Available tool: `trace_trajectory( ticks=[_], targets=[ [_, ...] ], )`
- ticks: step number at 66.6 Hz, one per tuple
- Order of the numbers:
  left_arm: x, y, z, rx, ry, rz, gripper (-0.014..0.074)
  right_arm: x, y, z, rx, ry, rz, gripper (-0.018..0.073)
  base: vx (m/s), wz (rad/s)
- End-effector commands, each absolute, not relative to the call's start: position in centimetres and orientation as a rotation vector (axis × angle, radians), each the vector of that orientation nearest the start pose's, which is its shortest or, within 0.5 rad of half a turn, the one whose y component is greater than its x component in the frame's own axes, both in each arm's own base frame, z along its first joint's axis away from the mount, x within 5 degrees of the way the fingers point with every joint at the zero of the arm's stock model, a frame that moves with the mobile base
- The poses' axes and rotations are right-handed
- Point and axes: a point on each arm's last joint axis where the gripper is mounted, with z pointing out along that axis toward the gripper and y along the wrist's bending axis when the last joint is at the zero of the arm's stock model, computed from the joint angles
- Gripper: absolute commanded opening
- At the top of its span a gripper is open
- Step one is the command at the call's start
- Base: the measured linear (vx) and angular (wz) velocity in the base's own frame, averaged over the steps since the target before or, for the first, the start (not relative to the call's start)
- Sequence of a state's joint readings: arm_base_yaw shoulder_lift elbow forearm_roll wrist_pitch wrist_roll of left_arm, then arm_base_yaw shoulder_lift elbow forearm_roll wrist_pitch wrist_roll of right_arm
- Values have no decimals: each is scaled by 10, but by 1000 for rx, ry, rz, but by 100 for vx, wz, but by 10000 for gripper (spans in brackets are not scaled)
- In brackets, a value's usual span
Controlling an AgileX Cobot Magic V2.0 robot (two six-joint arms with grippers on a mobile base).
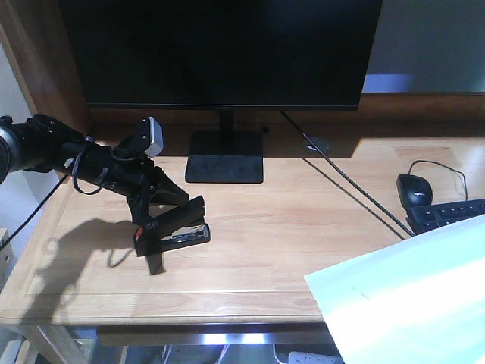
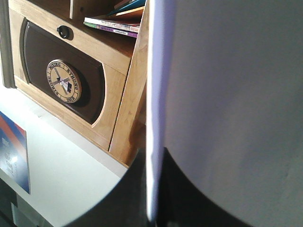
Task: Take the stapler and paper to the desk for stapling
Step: 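Hold the stapler just above the desk with the left gripper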
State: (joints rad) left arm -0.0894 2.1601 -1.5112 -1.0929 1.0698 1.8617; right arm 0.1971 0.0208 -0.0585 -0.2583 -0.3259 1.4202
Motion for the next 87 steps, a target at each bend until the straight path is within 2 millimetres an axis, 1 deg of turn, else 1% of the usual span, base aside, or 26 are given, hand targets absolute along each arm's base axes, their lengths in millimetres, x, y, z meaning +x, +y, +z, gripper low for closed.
trace_trajectory(
  ticks=[1, 87],
  targets=[
    [422, -113, 202, 1427, 1733, -797, -7, 40, 17, 272, 447, 1055, 1282, -2, 0, 0],
    [422, -113, 202, 1427, 1733, -797, -6, 40, 17, 272, 447, 1055, 1282, -2, 0, 0]
  ],
)
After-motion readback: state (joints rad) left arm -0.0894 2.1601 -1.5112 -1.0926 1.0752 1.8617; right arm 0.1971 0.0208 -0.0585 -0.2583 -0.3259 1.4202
